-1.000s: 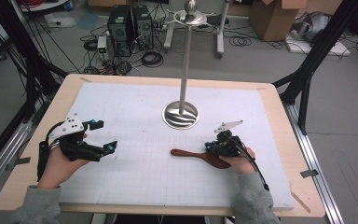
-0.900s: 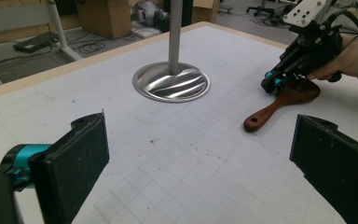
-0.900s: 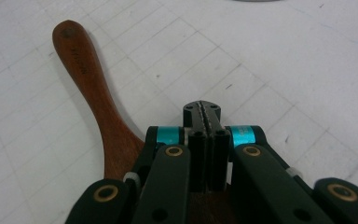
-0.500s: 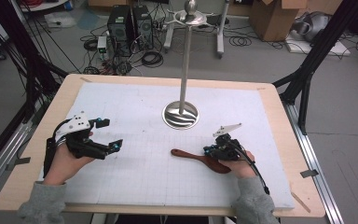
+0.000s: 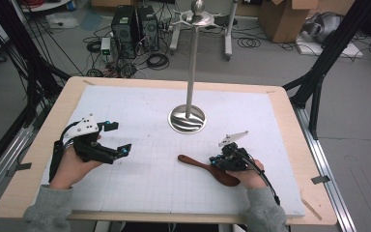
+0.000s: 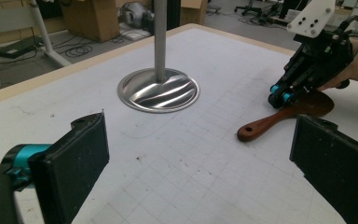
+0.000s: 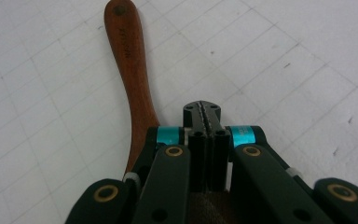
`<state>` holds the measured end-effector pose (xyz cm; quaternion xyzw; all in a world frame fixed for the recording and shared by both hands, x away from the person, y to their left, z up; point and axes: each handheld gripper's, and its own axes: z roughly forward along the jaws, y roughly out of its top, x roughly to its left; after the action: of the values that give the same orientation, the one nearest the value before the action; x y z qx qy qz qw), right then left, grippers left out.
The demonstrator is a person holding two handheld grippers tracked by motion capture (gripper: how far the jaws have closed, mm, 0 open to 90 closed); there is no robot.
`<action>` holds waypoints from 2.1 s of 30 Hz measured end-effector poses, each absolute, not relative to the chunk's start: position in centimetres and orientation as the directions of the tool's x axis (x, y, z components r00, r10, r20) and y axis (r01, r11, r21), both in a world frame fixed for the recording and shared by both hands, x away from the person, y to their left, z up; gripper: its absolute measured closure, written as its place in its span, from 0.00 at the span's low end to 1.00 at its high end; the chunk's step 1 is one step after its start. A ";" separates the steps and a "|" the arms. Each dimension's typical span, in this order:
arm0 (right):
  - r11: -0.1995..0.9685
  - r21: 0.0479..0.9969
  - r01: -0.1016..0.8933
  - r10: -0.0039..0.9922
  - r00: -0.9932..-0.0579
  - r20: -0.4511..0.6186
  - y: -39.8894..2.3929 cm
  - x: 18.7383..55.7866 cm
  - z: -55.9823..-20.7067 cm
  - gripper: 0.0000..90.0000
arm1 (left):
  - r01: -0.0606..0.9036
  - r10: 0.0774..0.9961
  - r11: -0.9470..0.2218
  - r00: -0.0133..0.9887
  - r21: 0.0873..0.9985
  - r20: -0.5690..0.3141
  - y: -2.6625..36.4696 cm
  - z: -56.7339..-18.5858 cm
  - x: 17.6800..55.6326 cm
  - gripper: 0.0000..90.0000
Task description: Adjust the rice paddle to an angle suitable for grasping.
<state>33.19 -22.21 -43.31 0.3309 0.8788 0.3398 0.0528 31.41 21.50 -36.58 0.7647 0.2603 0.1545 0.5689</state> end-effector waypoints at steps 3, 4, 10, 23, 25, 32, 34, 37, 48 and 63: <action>0.550 0.631 0.547 0.615 -0.776 0.137 -22.2 33.1 -43.3 0.99 | 0.220 0.572 -0.218 0.818 0.951 -0.058 21.4 -36.6 31.5 0.06; 0.549 0.631 0.548 0.615 -0.776 0.139 -22.2 33.0 -43.3 0.99 | 0.221 0.572 -0.215 0.818 0.951 -0.060 21.4 -36.6 31.5 0.05; 0.554 0.632 0.541 0.606 -0.783 0.140 -22.1 32.7 -43.3 0.99 | 0.216 0.568 -0.207 0.820 0.954 -0.063 21.2 -36.6 31.7 0.05; 0.576 0.646 0.500 0.578 -0.809 0.110 -21.7 32.2 -43.0 0.96 | 0.217 0.568 -0.211 0.821 0.953 -0.061 21.1 -36.5 31.9 0.05; 0.577 0.652 0.491 0.572 -0.813 0.106 -21.7 32.1 -42.7 0.92 | 0.220 0.570 -0.211 0.819 0.952 -0.063 21.2 -36.5 31.9 0.06; 0.574 0.687 0.445 0.542 -0.836 0.089 -21.4 31.8 -41.7 0.68 | 0.221 0.571 -0.215 0.819 0.951 -0.061 21.3 -36.4 31.6 0.06; 0.569 0.691 0.445 0.536 -0.839 0.098 -21.4 31.8 -41.5 0.63 | 0.218 0.574 -0.216 0.817 0.952 -0.057 21.4 -36.3 31.5 0.05; 0.561 0.702 0.439 0.529 -0.842 0.103 -21.3 32.0 -41.4 0.55 | 0.218 0.579 -0.212 0.813 0.953 -0.057 21.7 -36.3 31.4 0.05; 0.574 0.698 0.429 0.488 -0.863 0.129 -20.8 32.4 -40.7 0.20 | 0.233 0.595 -0.220 0.801 0.947 -0.059 22.5 -36.5 30.9 0.06; 0.664 0.627 0.408 0.429 -0.894 0.127 -19.6 33.3 -40.7 0.16 | 0.247 0.646 -0.195 0.761 0.949 -0.065 25.0 -36.7 29.9 0.06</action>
<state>33.29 -19.63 -40.73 0.2293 0.9121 0.3395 0.0157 29.92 24.97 -36.66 0.7522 0.2968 0.1778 0.5608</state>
